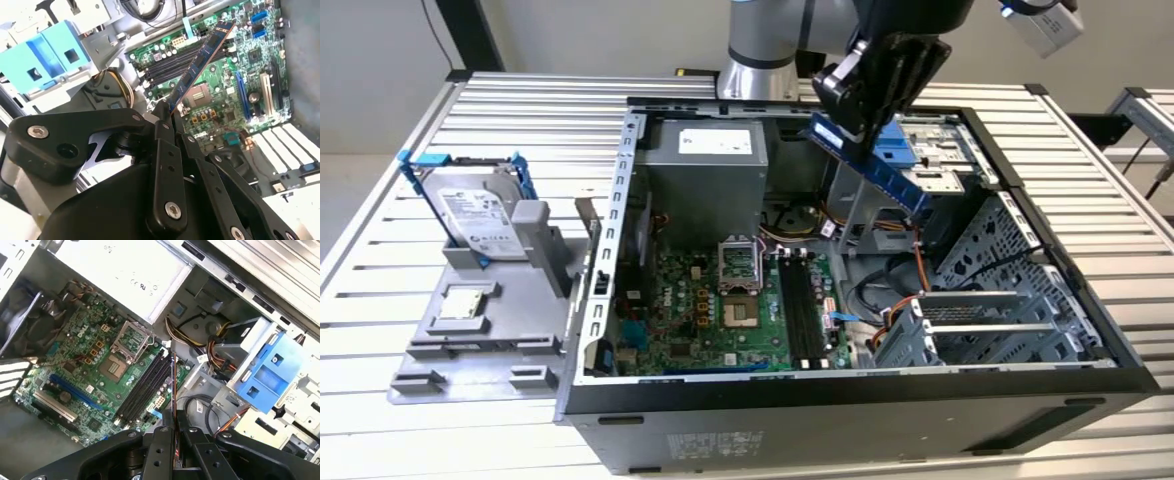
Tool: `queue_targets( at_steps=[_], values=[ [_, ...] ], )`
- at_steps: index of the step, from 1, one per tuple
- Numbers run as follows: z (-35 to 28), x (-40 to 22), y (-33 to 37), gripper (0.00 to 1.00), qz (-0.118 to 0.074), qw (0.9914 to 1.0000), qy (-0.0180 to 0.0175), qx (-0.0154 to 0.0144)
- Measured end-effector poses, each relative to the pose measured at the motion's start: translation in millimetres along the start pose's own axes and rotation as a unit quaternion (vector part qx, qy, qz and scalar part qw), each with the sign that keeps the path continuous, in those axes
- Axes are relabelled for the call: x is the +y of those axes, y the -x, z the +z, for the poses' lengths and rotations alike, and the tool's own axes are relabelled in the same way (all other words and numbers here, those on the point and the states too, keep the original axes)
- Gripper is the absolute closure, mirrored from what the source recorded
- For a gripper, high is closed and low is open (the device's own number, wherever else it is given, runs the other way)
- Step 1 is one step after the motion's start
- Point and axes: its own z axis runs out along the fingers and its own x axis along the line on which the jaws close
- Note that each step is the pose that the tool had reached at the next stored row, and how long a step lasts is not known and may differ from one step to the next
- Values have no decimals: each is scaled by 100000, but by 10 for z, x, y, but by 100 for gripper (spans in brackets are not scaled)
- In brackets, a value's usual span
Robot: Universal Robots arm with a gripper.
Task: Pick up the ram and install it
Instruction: 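Insert the ram into the slot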
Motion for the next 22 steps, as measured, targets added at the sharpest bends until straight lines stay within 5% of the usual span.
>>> queue_targets(
  at_steps=[5, 10, 17, 22],
  values=[
    [0, 0, 0, 100, 3760, 99929, -39, -63],
    [0, 0, 0, 100, 7518, 99717, -79, -127],
    [-1, 0, 0, 100, 12561, 99208, -134, -210],
    [0, 0, 0, 100, 15990, 98713, -169, -268]
  ],
)
